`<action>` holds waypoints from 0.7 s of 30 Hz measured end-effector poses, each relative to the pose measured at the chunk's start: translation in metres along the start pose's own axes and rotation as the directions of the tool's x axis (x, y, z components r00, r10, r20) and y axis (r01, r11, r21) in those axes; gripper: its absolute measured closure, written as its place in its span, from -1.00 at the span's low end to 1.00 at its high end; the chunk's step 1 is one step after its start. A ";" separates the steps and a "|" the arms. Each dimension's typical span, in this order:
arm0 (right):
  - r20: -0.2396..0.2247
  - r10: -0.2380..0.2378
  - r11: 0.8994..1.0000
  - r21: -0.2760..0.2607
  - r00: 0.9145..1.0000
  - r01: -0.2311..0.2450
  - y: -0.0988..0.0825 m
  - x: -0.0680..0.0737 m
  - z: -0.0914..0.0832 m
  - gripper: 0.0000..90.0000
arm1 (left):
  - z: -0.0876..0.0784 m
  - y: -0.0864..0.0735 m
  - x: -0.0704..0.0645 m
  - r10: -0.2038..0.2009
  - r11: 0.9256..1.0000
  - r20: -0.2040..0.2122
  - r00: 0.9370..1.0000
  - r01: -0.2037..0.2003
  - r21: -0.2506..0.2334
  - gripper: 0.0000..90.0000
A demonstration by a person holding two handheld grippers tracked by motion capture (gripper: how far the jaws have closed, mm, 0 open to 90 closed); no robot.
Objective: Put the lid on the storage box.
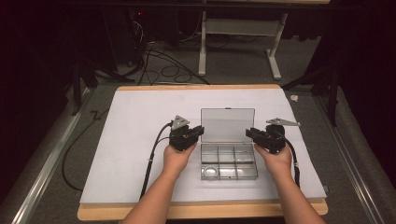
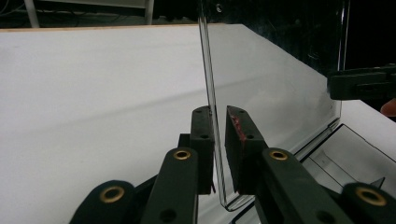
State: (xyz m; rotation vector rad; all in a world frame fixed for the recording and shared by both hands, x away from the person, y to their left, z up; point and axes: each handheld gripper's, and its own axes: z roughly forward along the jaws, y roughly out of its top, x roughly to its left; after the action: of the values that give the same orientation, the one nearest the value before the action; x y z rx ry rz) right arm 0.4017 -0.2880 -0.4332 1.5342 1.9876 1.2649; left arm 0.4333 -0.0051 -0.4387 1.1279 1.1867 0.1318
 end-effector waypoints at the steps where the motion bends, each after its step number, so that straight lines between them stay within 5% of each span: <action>1: 0.000 0.000 1.000 0.000 1.000 0.000 0.000 0.000 0.000 0.59 | -0.001 0.000 -0.001 0.004 1.000 0.003 1.000 -0.004 0.002 0.82; 21: -0.020 -0.051 0.998 -0.028 0.999 0.050 -0.009 0.006 -0.014 0.48 | -0.019 -0.004 -0.011 0.070 0.998 0.063 0.996 -0.070 0.008 0.77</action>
State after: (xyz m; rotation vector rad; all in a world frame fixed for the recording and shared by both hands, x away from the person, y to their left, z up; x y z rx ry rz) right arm 0.3840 -0.2888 -0.4305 1.4545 2.0006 1.2880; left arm 0.4120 -0.0019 -0.4332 1.1749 1.0942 0.1435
